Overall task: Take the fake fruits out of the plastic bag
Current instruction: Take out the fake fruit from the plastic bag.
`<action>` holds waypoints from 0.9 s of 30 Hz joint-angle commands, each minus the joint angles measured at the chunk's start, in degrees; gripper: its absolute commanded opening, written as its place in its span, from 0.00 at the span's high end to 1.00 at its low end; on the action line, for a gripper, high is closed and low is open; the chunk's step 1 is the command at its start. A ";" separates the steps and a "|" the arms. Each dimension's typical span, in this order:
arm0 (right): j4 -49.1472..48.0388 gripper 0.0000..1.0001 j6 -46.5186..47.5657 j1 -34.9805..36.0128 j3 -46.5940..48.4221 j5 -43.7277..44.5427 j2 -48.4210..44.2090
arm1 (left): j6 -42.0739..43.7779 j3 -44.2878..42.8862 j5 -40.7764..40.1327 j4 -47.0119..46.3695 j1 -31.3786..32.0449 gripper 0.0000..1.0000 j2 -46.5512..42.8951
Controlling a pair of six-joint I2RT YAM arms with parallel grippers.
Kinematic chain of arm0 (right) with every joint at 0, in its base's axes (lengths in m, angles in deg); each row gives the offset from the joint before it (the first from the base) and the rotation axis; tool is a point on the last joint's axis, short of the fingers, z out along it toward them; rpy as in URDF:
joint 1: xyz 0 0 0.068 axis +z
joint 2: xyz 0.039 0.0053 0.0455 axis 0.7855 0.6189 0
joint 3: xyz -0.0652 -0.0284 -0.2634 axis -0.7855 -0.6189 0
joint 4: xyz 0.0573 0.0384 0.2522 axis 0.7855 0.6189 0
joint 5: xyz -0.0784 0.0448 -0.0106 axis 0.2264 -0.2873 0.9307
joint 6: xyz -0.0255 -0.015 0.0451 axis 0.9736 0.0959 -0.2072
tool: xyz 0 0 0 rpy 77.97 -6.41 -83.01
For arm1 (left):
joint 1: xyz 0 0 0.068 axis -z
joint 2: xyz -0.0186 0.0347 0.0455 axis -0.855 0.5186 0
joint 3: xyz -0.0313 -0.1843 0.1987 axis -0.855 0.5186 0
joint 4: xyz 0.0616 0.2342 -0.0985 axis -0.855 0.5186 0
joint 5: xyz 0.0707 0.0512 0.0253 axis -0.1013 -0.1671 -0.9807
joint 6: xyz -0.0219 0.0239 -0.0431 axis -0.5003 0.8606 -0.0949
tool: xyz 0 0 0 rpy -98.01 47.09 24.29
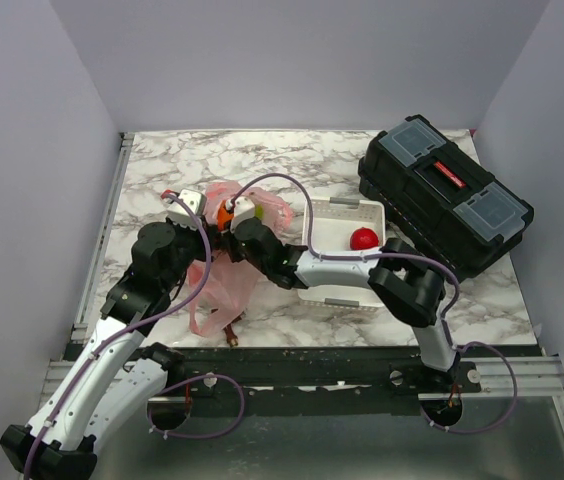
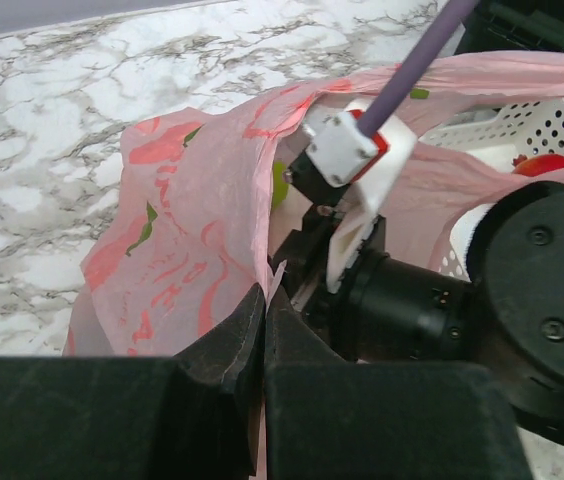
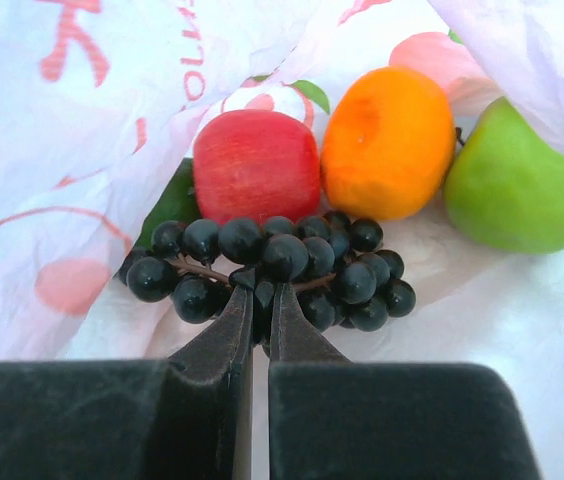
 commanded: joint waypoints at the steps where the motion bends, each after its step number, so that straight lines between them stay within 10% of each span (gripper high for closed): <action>1: -1.72 0.99 -1.61 0.07 -3.47 -4.90 -4.54 | -0.15 -0.69 -3.62 0.42 0.23 1.00 -0.40; 27: -0.63 0.99 -0.26 2.77 -7.13 -12.75 -15.86 | -0.15 -1.12 -1.30 0.67 0.23 1.00 1.45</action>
